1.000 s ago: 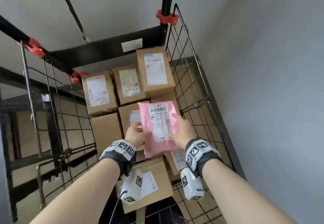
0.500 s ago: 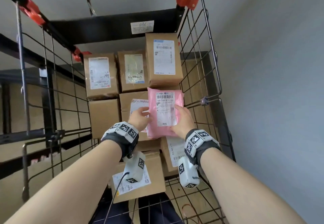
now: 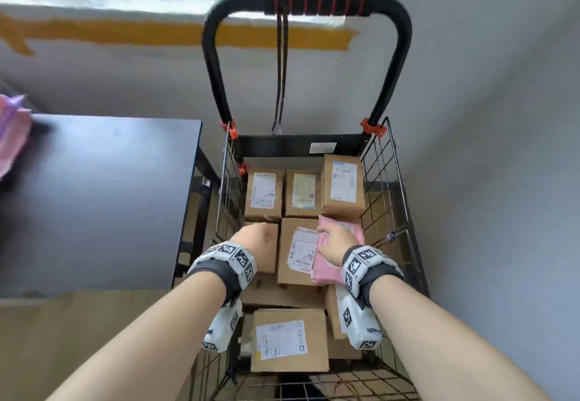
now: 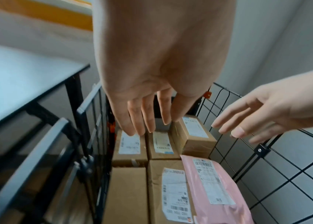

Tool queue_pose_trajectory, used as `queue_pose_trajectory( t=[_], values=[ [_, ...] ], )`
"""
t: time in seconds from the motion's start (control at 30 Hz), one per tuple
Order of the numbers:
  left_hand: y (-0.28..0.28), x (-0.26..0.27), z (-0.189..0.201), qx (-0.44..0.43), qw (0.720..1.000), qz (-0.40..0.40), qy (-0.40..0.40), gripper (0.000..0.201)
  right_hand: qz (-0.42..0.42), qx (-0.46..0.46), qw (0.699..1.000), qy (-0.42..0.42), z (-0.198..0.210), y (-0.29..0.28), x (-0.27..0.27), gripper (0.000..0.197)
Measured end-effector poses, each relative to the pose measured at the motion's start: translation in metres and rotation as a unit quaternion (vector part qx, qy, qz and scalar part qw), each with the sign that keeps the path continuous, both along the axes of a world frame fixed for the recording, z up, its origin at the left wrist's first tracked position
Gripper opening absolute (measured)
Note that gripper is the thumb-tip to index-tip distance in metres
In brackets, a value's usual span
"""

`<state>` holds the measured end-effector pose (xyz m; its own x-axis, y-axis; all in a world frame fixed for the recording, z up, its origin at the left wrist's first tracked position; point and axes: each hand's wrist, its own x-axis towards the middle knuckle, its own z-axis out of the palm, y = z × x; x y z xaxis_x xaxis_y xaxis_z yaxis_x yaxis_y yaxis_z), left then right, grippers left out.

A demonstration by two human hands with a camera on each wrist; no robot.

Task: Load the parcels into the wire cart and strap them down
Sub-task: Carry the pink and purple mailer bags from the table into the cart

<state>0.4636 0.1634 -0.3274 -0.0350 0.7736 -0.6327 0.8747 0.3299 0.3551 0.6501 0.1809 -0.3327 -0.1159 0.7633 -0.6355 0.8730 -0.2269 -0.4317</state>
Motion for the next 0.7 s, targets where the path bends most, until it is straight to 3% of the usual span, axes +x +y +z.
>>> queue_pose_trajectory(
  t=[0.13, 0.27, 0.7],
  values=[
    [-0.033, -0.051, 0.049, 0.073, 0.996, -0.022, 0.043, 0.031, 0.061, 0.053, 0.997, -0.013, 0.052, -0.023, -0.056, 0.042],
    [-0.079, -0.122, 0.087, 0.120, 0.991, 0.009, 0.063, 0.030, 0.107, 0.106, 0.988, -0.024, 0.092, -0.060, -0.122, 0.038],
    [-0.251, -0.356, 0.162, 0.178, 0.968, 0.059, 0.166, 0.032, 0.210, 0.200, 0.957, 0.001, 0.155, -0.183, -0.367, 0.040]
  ],
)
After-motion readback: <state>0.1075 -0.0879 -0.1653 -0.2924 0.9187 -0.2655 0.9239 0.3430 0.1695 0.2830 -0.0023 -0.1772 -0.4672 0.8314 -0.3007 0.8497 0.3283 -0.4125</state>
